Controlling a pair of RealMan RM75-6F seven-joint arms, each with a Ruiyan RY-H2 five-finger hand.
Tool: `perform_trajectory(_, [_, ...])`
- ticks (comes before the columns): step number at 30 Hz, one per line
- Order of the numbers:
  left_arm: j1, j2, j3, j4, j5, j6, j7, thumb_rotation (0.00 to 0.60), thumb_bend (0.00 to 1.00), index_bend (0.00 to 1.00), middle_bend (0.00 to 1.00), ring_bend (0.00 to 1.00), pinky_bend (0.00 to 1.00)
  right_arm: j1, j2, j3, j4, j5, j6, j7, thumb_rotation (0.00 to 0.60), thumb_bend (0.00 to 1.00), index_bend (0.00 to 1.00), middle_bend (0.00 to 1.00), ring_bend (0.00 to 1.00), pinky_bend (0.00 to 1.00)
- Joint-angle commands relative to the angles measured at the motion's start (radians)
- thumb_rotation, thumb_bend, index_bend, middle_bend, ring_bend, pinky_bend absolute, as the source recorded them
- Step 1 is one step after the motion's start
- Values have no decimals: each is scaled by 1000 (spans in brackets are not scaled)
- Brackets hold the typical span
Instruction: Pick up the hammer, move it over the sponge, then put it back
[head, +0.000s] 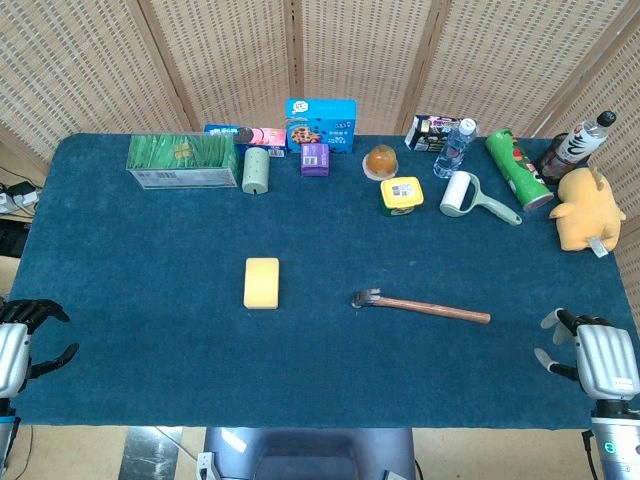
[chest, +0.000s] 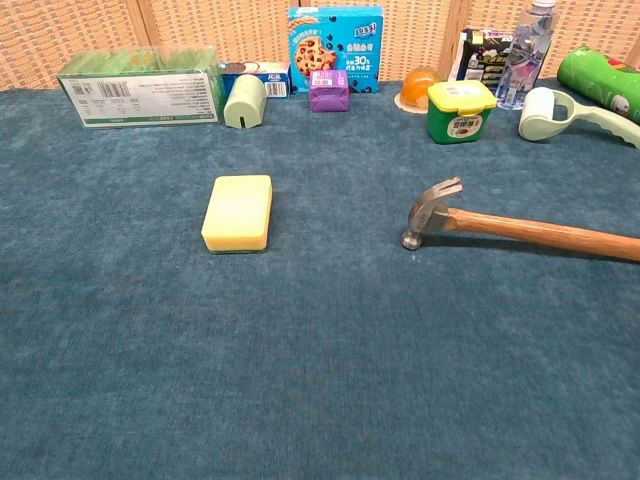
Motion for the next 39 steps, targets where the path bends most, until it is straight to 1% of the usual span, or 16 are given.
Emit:
perform_trajectory(1, [-1, -2, 0, 2, -2, -3, 0, 600, 225, 451, 366, 264, 186, 1, 1, 1, -1, 1, -1, -1, 600, 211, 473, 621, 581, 517])
perform_trajectory(18, [2, 14, -6, -12, 8, 16, 14, 600, 224, 451, 366, 264, 186, 6, -1, 0, 12, -3, -12, 44, 600, 211, 470, 617, 580, 517])
perform_trajectory(24, [-10, 38, -16, -26, 17, 13, 34, 600, 225, 450, 366, 264, 186, 65, 14, -4, -12, -37, -101, 123, 600, 210, 367, 522, 526, 513])
perform_trajectory(28, [-26, 59, -28, -43, 14, -1, 48, 600, 224, 451, 366, 263, 186, 133, 28, 7, -48, -48, -194, 152, 600, 228, 316, 474, 482, 493])
perform_trajectory(34, [-49, 94, -42, -81, 12, -22, 74, 600, 224, 451, 366, 264, 186, 227, 13, 35, -94, 7, -331, 125, 600, 239, 251, 427, 427, 465])
perform_trajectory(37, [-60, 107, -52, -100, 8, -27, 86, 600, 224, 451, 366, 264, 186, 285, -11, 44, -98, 50, -426, 103, 600, 258, 204, 383, 379, 434])
perform_trajectory(39, [-66, 114, -56, -108, 5, -34, 94, 600, 224, 451, 366, 264, 186, 318, -32, 54, -92, 85, -469, 78, 600, 264, 197, 366, 362, 420])
